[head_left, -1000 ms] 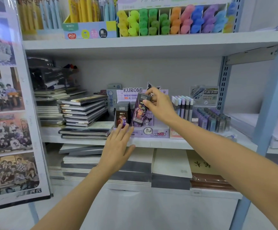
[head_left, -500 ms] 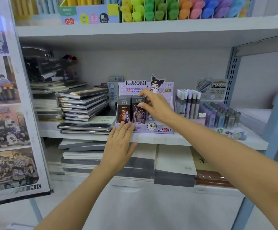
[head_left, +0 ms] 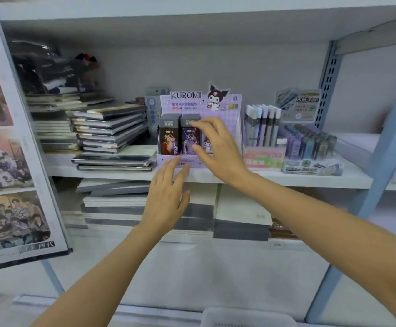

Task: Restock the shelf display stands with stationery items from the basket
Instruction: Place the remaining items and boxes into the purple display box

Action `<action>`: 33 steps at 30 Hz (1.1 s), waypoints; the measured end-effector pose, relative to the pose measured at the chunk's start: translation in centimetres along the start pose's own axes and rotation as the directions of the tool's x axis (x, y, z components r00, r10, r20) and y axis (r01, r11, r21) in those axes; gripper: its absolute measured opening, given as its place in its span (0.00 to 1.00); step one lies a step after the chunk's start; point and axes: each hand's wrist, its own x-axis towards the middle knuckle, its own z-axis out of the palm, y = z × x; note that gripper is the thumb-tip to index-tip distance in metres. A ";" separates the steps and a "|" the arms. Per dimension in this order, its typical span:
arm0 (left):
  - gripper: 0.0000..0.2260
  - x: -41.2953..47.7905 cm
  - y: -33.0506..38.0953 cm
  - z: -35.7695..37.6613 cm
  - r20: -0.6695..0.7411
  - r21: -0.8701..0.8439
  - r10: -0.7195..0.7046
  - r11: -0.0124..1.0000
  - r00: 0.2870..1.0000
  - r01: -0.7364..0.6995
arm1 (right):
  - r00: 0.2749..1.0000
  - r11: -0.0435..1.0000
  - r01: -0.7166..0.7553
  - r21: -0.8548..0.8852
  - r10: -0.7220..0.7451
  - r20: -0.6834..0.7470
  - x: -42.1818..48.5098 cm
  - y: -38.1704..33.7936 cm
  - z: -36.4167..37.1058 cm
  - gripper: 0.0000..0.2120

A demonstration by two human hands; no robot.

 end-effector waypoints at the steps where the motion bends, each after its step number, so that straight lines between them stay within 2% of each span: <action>1: 0.24 -0.7 0.4 0.5 -0.035 -0.029 -0.002 1.000 0.999 0.001 | 0.999 0.998 0.033 0.053 -0.032 -0.015 -1.6 -0.3 -0.1 0.15; 3: 0.24 -2.7 1.5 2.3 -0.087 -0.098 -0.026 0.995 0.996 0.017 | 0.998 0.986 0.065 0.155 -0.067 0.013 -5.5 -0.5 0.1 0.07; 5: 0.23 -5.3 2.7 4.8 -0.099 -0.156 -0.057 0.987 0.993 0.041 | 0.994 0.976 0.018 0.219 -0.040 0.098 -10.2 -0.1 1.0 0.05; 7: 0.22 -8.5 4.0 7.9 -0.031 -0.200 -0.086 0.977 0.996 0.078 | 0.972 0.962 -0.117 0.247 0.059 0.229 -15.4 1.2 2.5 0.06; 9: 0.21 -12.1 5.1 11.3 0.110 -0.251 -0.090 0.961 0.990 0.115 | 0.903 0.927 -0.294 0.233 0.190 0.385 -20.8 2.9 4.3 0.06; 12: 0.20 -17.9 6.3 16.2 0.386 -0.273 -0.063 0.945 0.920 0.179 | 0.704 0.842 -0.529 0.108 0.364 0.610 -28.9 5.8 7.3 0.08; 14: 0.19 -21.6 6.6 19.1 0.533 -0.241 -0.057 0.946 0.844 0.216 | 0.553 0.789 -0.615 -0.009 0.439 0.708 -34.0 7.5 9.0 0.09; 17: 0.24 -26.5 6.7 22.5 0.756 -0.090 -0.126 0.952 0.642 0.293 | 0.319 0.711 -0.674 -0.201 0.525 0.790 -41.2 9.3 11.0 0.07; 19: 0.26 -29.1 6.6 23.9 0.834 0.015 -0.153 0.967 0.530 0.255 | 0.156 0.660 -0.683 -0.313 0.551 0.820 -45.2 9.9 12.2 0.08; 20: 0.27 -30.0 6.6 24.2 0.851 0.039 -0.160 0.969 0.501 0.244 | 0.087 0.640 -0.676 -0.365 0.562 0.823 -46.8 10.0 12.7 0.09; 22: 0.30 -31.4 6.4 24.5 0.847 0.022 -0.143 0.972 0.513 0.234 | 0.002 0.606 -0.655 -0.451 0.598 0.802 -49.2 9.9 13.5 0.10; 25: 0.33 -32.7 6.3 24.9 0.815 -0.008 -0.112 0.979 0.569 0.204 | -0.030 0.604 -0.612 -0.510 0.627 0.778 -51.2 9.5 14.1 0.14; 28: 0.30 -33.3 6.4 25.5 0.795 -0.019 -0.130 0.971 0.593 0.239 | -0.028 0.618 -0.588 -0.522 0.629 0.777 -52.1 9.2 14.7 0.18; 33: 0.26 -33.0 7.1 25.4 0.826 0.031 -0.175 0.963 0.536 0.268 | -0.057 0.586 -0.675 -0.448 0.564 0.824 -52.2 9.6 15.0 0.13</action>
